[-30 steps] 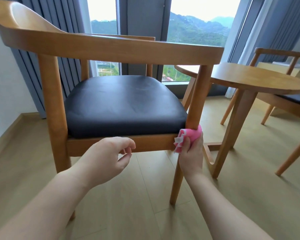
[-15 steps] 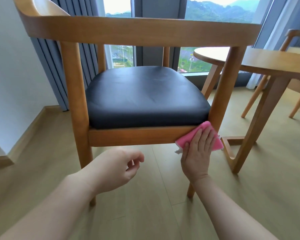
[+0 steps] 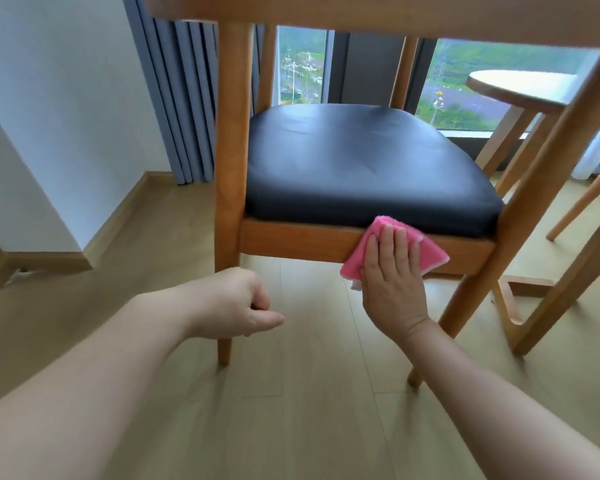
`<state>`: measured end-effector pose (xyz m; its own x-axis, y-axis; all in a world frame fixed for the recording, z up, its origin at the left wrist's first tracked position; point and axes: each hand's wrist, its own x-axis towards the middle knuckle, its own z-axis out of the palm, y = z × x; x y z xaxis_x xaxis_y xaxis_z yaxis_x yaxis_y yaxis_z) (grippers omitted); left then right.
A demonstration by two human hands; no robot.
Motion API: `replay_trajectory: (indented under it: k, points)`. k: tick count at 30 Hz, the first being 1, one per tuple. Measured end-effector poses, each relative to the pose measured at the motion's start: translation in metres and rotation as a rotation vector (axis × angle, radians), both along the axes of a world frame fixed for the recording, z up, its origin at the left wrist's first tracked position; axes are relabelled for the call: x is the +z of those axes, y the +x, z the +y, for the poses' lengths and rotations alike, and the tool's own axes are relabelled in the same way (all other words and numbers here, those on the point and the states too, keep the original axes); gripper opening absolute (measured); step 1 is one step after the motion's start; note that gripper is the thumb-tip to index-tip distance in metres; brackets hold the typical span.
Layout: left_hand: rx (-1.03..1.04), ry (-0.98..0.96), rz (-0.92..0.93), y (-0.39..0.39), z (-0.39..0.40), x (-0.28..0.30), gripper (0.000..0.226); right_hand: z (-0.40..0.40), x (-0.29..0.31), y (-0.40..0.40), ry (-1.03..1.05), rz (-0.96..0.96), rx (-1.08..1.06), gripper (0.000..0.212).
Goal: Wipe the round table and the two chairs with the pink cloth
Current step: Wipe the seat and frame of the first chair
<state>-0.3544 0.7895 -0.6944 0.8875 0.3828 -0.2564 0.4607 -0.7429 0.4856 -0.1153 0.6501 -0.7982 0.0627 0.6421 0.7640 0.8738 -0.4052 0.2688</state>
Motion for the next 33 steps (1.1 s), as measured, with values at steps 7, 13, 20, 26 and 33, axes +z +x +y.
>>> replay_trajectory:
  k: [7, 13, 20, 26, 33]
  points:
    - [0.059, 0.031, 0.023, -0.033, 0.022, 0.001, 0.048, 0.047, 0.011, -0.041, -0.055, -0.105, 0.064, 0.071]
    - [0.083, -0.018, 0.039, -0.062, 0.037, 0.003, 0.042, 0.092, 0.018, -0.086, -0.094, -0.105, 0.103, 0.086]
    - [0.081, -0.059, 0.002, -0.082, 0.057, -0.003, 0.042, 0.114, 0.012, -0.110, -0.106, -0.052, 0.084, 0.084]
    - [0.057, -0.010, -0.081, -0.062, 0.054, -0.007, 0.018, 0.099, 0.018, -0.091, -0.134, -0.136, 0.150, 0.065]
    - [0.025, 0.074, -0.033, -0.035, 0.040, -0.009, 0.010, 0.032, 0.018, -0.032, -0.183, -0.204, 0.097, 0.073]
